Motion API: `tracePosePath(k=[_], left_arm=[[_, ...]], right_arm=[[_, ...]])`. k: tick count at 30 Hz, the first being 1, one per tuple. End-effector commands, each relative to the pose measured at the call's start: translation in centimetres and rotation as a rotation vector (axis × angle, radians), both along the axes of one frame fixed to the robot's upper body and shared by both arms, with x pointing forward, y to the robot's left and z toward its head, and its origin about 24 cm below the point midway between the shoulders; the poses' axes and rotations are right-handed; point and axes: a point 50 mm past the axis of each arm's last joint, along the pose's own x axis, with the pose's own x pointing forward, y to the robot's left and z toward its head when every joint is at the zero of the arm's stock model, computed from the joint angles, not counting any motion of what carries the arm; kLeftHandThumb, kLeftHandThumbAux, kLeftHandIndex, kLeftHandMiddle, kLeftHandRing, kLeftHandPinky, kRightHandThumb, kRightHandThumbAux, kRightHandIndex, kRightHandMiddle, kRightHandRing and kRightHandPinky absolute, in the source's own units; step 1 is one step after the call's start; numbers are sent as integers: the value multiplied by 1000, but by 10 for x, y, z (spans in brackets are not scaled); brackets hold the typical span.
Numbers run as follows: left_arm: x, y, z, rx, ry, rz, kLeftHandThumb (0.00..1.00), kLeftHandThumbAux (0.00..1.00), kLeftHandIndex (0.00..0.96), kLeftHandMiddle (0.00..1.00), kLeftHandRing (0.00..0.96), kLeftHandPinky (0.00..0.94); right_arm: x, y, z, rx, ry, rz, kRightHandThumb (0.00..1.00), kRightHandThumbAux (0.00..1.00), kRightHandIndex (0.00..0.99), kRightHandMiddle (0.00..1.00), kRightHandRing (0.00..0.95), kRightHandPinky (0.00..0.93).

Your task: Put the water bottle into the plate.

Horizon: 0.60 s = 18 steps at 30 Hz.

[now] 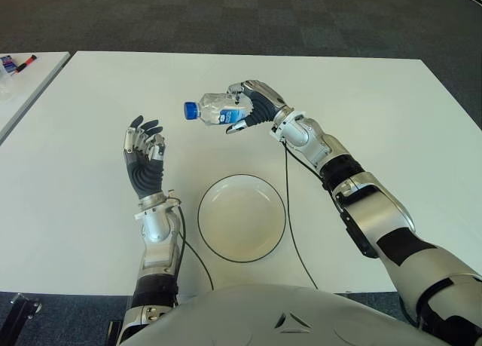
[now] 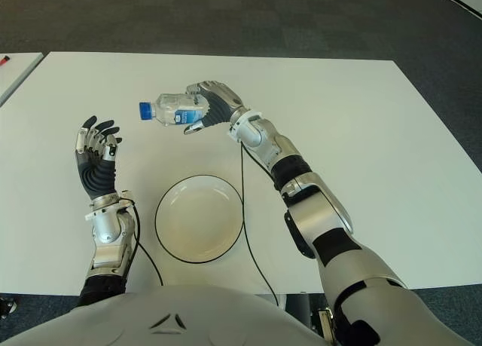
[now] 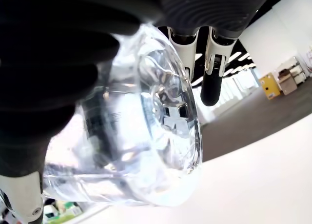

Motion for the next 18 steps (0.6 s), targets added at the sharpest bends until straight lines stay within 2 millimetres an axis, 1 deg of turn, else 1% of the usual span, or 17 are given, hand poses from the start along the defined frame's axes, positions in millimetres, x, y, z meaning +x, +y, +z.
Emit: tracePosePath(k=[1,2,3,4,6,10,11,12,15,18], left_arm=[[2,1,-2,-3,6,-9,520,562,183,302,329,365],[2,2,-3,-4,5,-10,521,563,185,303,329,366],[3,2,-3,-7,6,-11,522,564,185,304,329,366],[3,3,-3,-10,7,-12,523,566,186,305,330,368],[4,3,-4,-13,10,-14,525,568,186,304,332,370],[5,5,-6,-14,14,-18,527,567,185,300,331,370],[5,5,-6,-14,14,-18,527,563,184,297,329,367],[5,5,-6,-14,14,-19,528,561,183,295,328,365],[6,6,-7,-12,13,-22,528,555,180,290,325,362],[8,8,-6,-12,5,-26,529,554,180,291,324,362]], right_arm=[[-6,-10,14,71,-38,20,960,652,407,529,501,352],[-8,-11,16,82,-46,23,960,652,407,528,502,402],[-13,-15,19,106,-52,24,960,652,406,527,502,420],[-17,-17,21,122,-54,24,960,653,406,526,504,469],[-24,-22,22,143,-50,18,959,653,405,523,506,530],[-39,-29,21,162,-38,-6,959,654,403,519,508,589],[-43,-30,20,165,-34,-13,973,656,410,531,530,532],[-46,-31,20,166,-31,-18,983,658,415,538,545,495],[-55,-36,19,178,-20,-37,994,661,417,543,559,453],[-61,-38,17,195,-19,-50,997,662,414,539,558,440]])
